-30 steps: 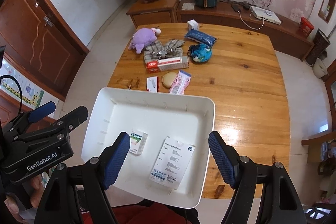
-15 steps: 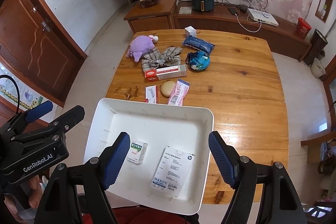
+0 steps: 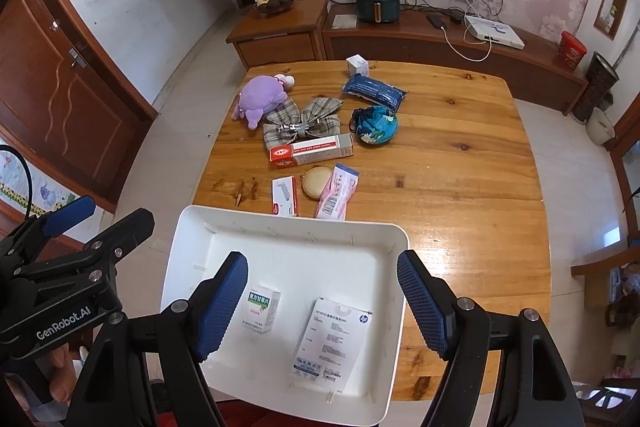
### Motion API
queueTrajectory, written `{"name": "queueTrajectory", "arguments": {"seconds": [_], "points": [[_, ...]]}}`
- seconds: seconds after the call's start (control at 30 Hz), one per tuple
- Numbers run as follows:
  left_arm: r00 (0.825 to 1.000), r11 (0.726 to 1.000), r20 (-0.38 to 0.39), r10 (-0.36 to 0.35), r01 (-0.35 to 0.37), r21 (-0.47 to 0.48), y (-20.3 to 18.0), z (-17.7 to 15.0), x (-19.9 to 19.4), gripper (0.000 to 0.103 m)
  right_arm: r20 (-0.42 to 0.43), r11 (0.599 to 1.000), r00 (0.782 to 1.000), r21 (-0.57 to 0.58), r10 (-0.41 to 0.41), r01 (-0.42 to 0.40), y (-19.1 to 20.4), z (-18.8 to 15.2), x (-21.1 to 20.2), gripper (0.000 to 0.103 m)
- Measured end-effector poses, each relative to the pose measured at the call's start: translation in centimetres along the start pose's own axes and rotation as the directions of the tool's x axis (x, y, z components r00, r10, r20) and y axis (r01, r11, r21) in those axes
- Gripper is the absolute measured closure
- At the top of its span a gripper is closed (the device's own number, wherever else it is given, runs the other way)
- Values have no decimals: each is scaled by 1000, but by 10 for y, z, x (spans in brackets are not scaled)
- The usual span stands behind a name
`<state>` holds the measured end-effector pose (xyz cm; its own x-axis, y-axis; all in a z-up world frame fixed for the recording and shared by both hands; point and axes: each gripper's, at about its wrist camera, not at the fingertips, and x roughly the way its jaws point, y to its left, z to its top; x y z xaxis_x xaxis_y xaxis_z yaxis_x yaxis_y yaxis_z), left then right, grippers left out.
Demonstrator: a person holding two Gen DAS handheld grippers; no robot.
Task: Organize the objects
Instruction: 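Withdraw both tools from the tray toward the remaining items, then grasp the pink packet with the right tool while the left tool grasps the toothpaste box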
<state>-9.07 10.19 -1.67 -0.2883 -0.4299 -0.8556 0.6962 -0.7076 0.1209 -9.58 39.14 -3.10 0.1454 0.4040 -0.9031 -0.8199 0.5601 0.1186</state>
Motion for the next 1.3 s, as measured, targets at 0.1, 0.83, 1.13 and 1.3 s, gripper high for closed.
{"name": "queueTrajectory", "arguments": {"seconds": [0.1, 0.83, 1.13, 1.3], "points": [[1000, 1000, -10, -11, 11, 15, 4, 7, 3, 13, 1, 1000, 1000, 3, -11, 11, 2, 6, 4, 25], [978, 960, -181, -104, 146, 238, -7, 98, 110, 14, -211, 986, 977, 153, -39, 73, -35, 74, 136, 25], [960, 938, -266, -86, 168, 302, -25, 109, 194, 14, -345, 982, 939, 173, -9, 73, -33, 70, 215, 25], [949, 913, -302, -88, 198, 356, -40, 111, 225, 14, -415, 975, 910, 208, 20, 74, -35, 63, 252, 25]]}}
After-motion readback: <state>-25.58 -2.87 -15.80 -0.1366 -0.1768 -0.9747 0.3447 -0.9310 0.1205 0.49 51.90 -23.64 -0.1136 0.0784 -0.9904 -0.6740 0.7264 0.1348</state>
